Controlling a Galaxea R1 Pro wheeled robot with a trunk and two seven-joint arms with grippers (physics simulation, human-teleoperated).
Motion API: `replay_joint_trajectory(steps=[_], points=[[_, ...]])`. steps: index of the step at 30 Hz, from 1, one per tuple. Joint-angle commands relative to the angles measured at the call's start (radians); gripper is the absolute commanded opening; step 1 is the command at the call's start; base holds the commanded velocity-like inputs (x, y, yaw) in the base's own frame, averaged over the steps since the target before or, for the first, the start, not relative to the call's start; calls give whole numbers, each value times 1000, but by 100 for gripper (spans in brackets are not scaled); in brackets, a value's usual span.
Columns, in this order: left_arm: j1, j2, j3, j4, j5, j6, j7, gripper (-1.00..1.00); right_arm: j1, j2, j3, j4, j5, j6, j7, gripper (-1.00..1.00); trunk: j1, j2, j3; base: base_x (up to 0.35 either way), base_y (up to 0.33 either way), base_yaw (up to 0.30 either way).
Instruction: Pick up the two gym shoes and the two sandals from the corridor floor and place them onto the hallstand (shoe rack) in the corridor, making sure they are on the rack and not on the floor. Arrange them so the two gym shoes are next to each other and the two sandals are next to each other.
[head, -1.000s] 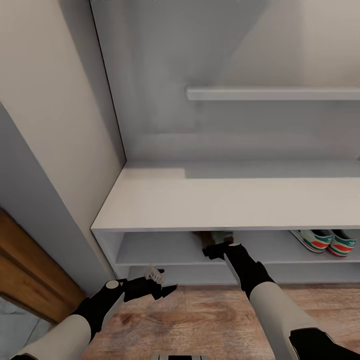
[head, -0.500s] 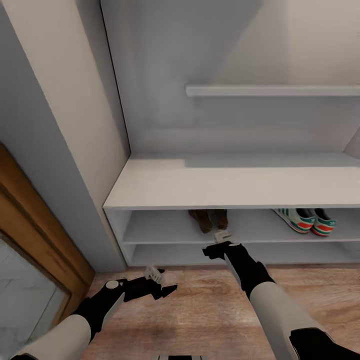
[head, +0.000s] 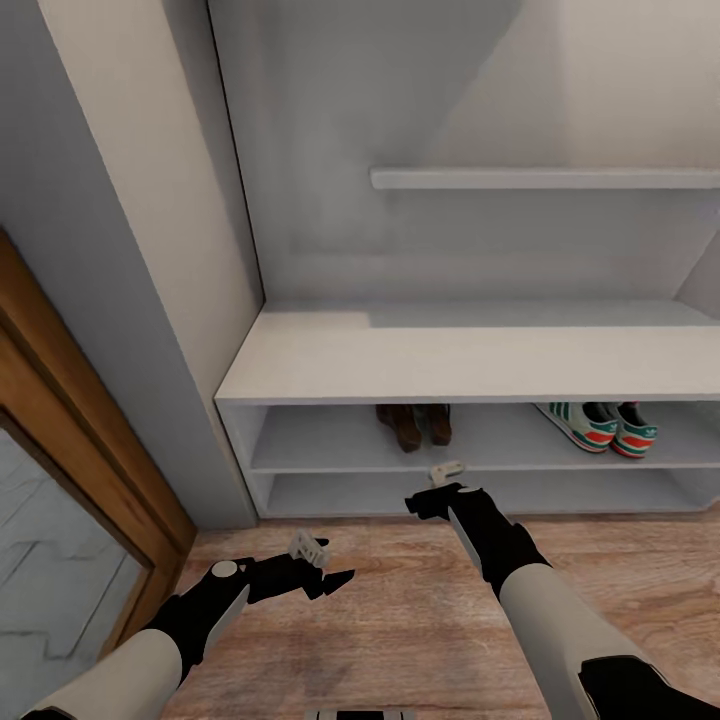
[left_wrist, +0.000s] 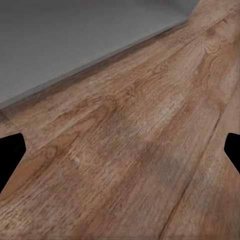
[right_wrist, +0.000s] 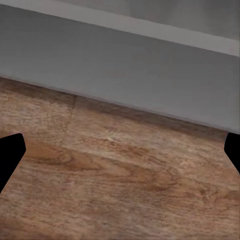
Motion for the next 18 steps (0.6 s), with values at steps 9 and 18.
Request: replay_joint_trajectory(steps=[9,18], points=[[-1,1,-8,1,9,-5,1,100,0,-1,0,1,11,5,7,100,0,0,-1,0,0,0],[-1,1,-7,0,9,-6,1,100,0,-2,-1,4,9,5,7,100,0,0,-1,0,0,0]])
